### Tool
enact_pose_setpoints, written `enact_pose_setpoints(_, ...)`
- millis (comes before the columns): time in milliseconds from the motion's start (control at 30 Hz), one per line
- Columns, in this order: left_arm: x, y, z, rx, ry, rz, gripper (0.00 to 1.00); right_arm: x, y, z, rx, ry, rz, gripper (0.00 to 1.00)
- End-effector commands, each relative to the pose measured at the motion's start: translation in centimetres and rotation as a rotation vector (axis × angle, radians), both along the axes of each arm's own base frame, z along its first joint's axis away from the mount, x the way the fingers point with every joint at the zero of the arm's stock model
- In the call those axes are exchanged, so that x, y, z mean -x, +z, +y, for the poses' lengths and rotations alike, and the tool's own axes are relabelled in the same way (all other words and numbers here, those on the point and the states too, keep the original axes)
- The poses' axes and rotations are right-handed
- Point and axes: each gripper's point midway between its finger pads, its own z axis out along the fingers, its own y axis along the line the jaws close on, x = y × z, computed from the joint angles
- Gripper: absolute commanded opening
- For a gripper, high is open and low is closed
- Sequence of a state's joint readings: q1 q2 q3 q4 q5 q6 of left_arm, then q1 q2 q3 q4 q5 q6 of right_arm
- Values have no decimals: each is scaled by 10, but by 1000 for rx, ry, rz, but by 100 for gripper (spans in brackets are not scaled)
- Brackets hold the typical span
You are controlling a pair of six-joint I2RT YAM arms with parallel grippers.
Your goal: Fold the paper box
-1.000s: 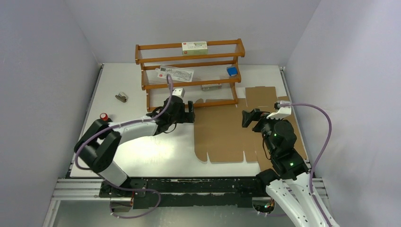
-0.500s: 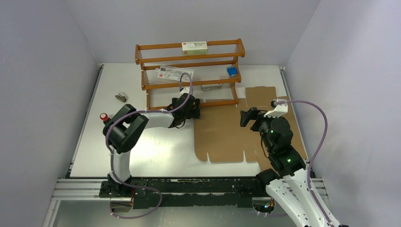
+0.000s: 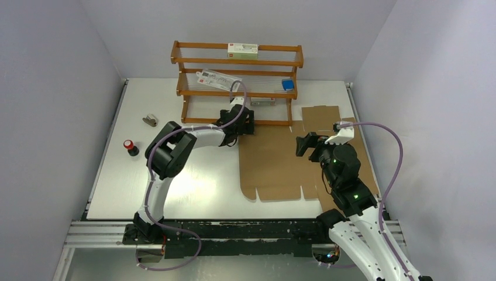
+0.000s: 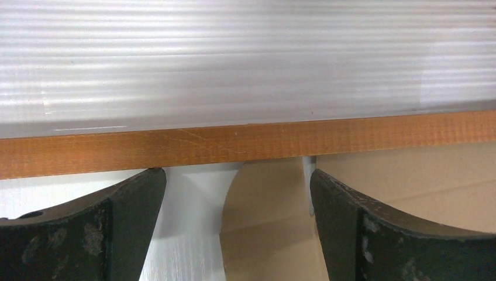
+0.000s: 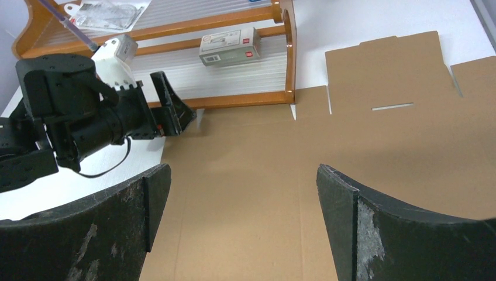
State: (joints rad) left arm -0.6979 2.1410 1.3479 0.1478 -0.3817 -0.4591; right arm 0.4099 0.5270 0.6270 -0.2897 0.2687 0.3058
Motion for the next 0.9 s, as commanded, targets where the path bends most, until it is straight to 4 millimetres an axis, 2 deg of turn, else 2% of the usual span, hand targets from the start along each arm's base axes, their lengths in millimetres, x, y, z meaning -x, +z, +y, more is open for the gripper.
enact_pose_setpoints(0,-28,21,-13,43,-5,-66,98,-2,5,2,5,11,-19,100)
enact_pose_setpoints(133,-44,27,-23,53,-18,-89,98,-3,5,2,10,9,-10,100)
enact_pose_setpoints(233,-56,21,-26,49,-13,-87,98,-4,5,2,10,4,-9,100)
enact_pose_setpoints(333,-70,23,-27,76,-9,-83,98,-6,4,5,6,11,-4,100)
enact_pose_setpoints(433,-71,34,-24,97,-16,-84,98,-16,2,11,8,23,9,100)
enact_pose_setpoints(533,-58,54,-23,137,-49,-101,98,-34,-8,22,28,46,43,100)
enact_pose_setpoints(700,-24,85,-12,203,-78,-86,98,-80,-39,33,30,44,153,100)
enact_pose_setpoints(867,9,115,11,232,-79,-63,98,-121,-57,42,-8,65,157,100)
